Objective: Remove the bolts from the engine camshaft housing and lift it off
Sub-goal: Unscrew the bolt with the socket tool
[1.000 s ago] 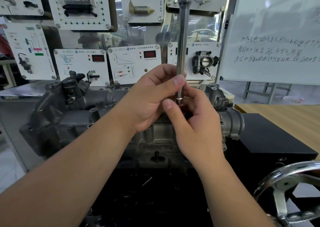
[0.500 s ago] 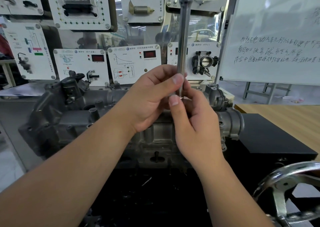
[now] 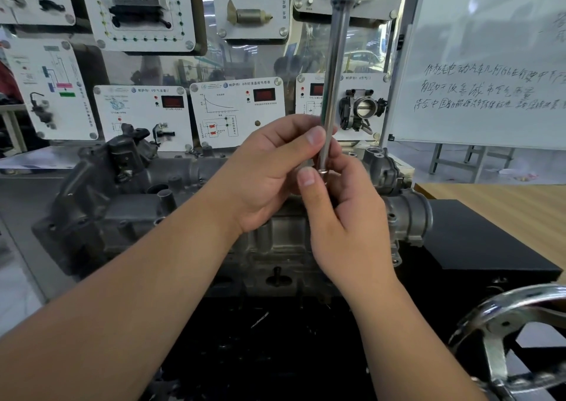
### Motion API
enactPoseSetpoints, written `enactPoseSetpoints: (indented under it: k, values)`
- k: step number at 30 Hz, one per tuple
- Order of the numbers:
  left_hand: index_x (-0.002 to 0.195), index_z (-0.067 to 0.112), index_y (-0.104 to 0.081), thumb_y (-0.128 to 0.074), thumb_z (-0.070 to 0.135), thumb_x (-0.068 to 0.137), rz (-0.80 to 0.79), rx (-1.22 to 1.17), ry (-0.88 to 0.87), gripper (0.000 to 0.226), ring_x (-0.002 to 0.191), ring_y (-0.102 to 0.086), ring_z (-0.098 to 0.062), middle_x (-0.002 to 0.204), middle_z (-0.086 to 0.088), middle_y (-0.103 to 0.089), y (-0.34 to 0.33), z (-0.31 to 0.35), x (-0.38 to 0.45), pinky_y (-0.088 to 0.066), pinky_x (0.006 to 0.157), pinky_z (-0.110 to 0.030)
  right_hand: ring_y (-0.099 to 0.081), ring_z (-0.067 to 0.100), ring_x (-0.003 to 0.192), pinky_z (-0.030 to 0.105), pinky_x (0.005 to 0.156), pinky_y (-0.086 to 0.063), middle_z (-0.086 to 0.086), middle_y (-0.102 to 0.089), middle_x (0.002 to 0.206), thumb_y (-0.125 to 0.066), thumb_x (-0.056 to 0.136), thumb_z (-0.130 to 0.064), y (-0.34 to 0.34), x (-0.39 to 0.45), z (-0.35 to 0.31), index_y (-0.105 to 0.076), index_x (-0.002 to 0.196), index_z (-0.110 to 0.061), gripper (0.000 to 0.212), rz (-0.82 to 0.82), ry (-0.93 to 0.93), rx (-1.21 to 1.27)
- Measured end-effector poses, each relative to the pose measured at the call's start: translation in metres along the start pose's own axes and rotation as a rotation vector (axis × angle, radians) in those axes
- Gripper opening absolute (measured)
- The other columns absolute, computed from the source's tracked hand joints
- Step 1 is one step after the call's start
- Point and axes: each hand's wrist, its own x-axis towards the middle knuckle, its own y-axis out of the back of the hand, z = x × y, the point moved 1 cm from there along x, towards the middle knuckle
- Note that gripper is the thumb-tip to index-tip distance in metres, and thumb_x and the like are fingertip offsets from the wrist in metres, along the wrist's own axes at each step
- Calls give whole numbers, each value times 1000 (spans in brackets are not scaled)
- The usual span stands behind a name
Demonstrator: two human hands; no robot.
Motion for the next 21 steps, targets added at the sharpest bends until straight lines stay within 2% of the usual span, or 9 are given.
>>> enactPoseSetpoints:
  k: [4, 5, 7, 10, 12, 15, 17, 19, 21]
  values:
    - [82, 23, -78, -59, 13, 89, 18, -42, -31, 23, 76, -66, -9, 78, 3, -71, 1, 0, 0, -49, 80, -31, -63, -2, 82, 19, 65, -48, -26, -64, 96, -49, 98, -46, 3, 3, 1, -63, 105, -31, 22, 28, 40, 8]
    - [86, 20, -75, -59, 12, 88, 26, -43, -34, 18, 75, -65, -10, 78, 3, -71, 1, 0, 0, -47, 78, -33, -63, -1, 81, 19, 65, -48, -24, -65, 95, -49, 99, -44, 4, 4, 1, -64, 104, -29, 23, 22, 38, 20]
    - [94, 13, -64, -60, 10, 87, 36, -43, -36, 9, 72, -64, -10, 76, 2, -71, 2, 0, 0, -44, 76, -34, -64, 3, 78, 27, 68, -52, -20, -66, 92, -46, 99, -45, 4, 4, 0, -66, 106, -26, 29, 4, 36, 25]
    - [89, 14, -62, -70, 1, 82, 40, -70, -42, 17, 71, -66, -10, 74, 1, -71, 2, 1, 0, -45, 75, -34, -64, 6, 77, 41, 69, -54, -21, -66, 94, -42, 94, -57, 1, 3, -1, -64, 111, -28, 40, 4, 18, 5]
    - [79, 18, -69, -87, 2, 68, 29, -89, -57, 27, 71, -66, -12, 74, 0, -70, 2, 0, 0, -50, 75, -34, -64, 3, 79, 39, 72, -55, -25, -65, 97, -47, 88, -63, 0, 2, 0, -59, 111, -34, 39, 11, 8, 4]
    - [74, 23, -73, -88, 21, 57, 11, -94, -62, 22, 70, -63, -12, 75, -1, -67, 2, 0, -1, -50, 74, -31, -61, 0, 77, 26, 64, -49, -25, -62, 97, -50, 87, -61, 1, 1, 1, -56, 102, -38, 28, 22, 42, -23]
    - [75, 23, -74, -87, 22, 60, 14, -69, -60, 20, 71, -60, -12, 75, 0, -66, 2, 0, -2, -45, 76, -33, -60, 0, 76, 24, 60, -45, -23, -62, 93, -48, 93, -55, 2, 0, 0, -60, 103, -33, 27, 8, 52, -38]
    - [80, 25, -77, -83, 19, 80, 2, -24, -27, 8, 78, -61, -13, 80, 2, -68, 2, 0, -2, -44, 81, -35, -60, 3, 74, 29, 61, -45, -21, -63, 86, -45, 98, -50, 3, 1, -1, -62, 104, -30, 26, -27, 50, -52]
    - [87, 28, -80, -60, 26, 96, -10, -8, 8, 23, 87, -65, -12, 87, 4, -73, 1, 0, -2, -44, 89, -39, -59, 9, 71, 38, 63, -48, -14, -63, 77, -41, 100, -46, 2, 2, -3, -59, 97, -29, 25, -48, 49, -54]
